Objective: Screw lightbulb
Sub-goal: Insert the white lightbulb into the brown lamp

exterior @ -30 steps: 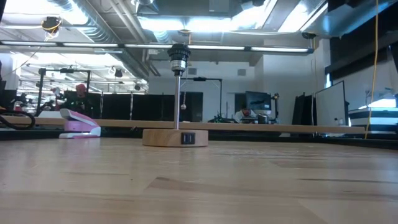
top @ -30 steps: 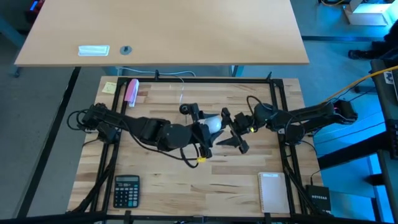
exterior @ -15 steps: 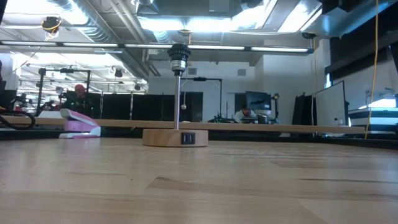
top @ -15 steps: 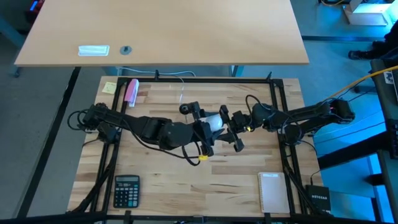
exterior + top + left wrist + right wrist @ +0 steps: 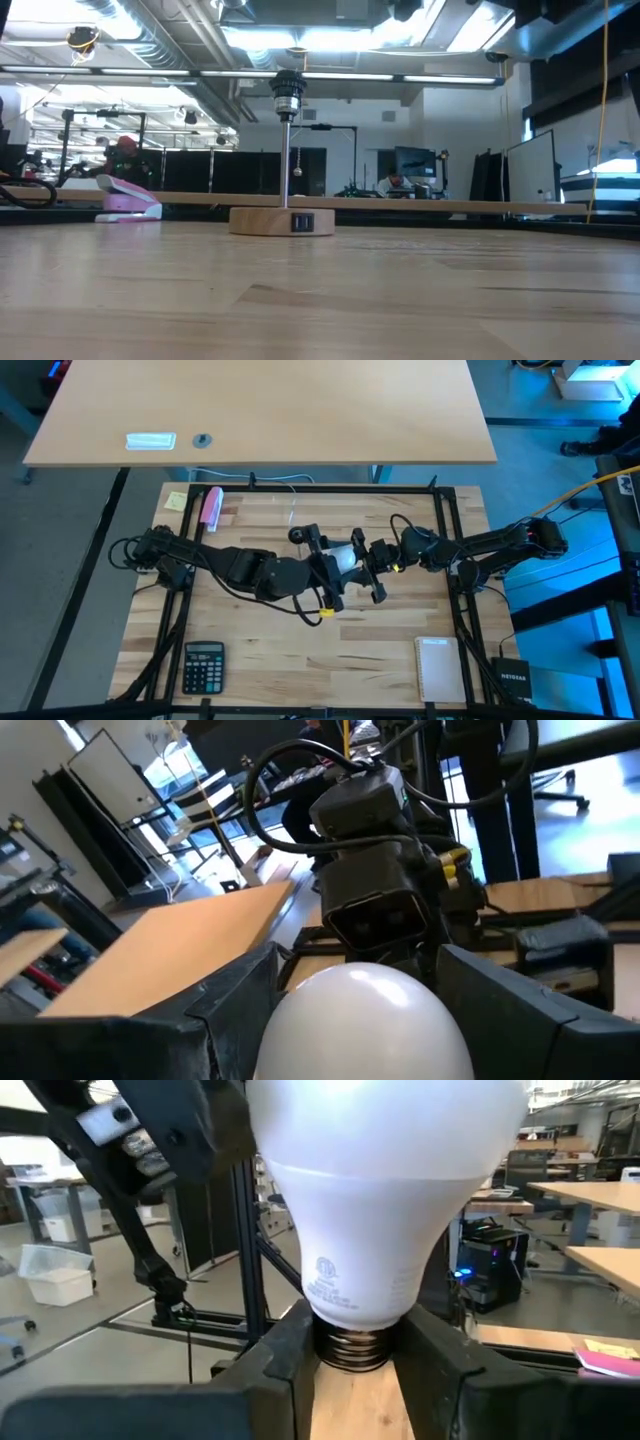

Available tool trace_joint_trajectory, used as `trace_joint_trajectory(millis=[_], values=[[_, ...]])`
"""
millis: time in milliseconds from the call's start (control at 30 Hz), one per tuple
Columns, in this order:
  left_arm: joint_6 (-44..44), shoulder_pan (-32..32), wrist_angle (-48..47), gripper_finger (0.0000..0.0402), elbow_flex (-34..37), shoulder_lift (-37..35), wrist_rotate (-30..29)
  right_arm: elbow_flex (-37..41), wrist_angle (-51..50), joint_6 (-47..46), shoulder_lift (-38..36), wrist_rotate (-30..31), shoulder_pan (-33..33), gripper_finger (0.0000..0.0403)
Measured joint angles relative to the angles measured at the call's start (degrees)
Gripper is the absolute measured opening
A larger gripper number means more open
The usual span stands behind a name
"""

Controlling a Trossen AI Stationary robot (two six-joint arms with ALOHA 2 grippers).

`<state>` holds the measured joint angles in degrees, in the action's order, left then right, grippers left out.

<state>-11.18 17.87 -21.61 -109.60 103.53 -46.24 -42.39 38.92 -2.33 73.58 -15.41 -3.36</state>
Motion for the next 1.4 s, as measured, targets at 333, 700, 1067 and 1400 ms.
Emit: trace_joint_trajectory(millis=[333,700,1067,1400], values=[[5.95,0.02,-1.09,0.0262,-0.13,-4.61,1.73,-0.01,0.77,1.36,-0.97,1.42,0.02,0.0108],[15.03,6.76,-19.74,0.0262,-0.16,-16.02,-1.69,-0.05,-4.23,1.7,-6.84,1.42,0.0,0.0108],[19.8,11.09,-2.53,0.0262,28.39,-20.87,-13.37,-0.07,-9.13,3.29,-8.41,2.89,0.0,0.0108],[22.64,6.55,14.49,0.0263,42.51,-23.45,-6.64,-0.07,-10.77,5.74,-8.41,5.34,0.07,0.0108]])
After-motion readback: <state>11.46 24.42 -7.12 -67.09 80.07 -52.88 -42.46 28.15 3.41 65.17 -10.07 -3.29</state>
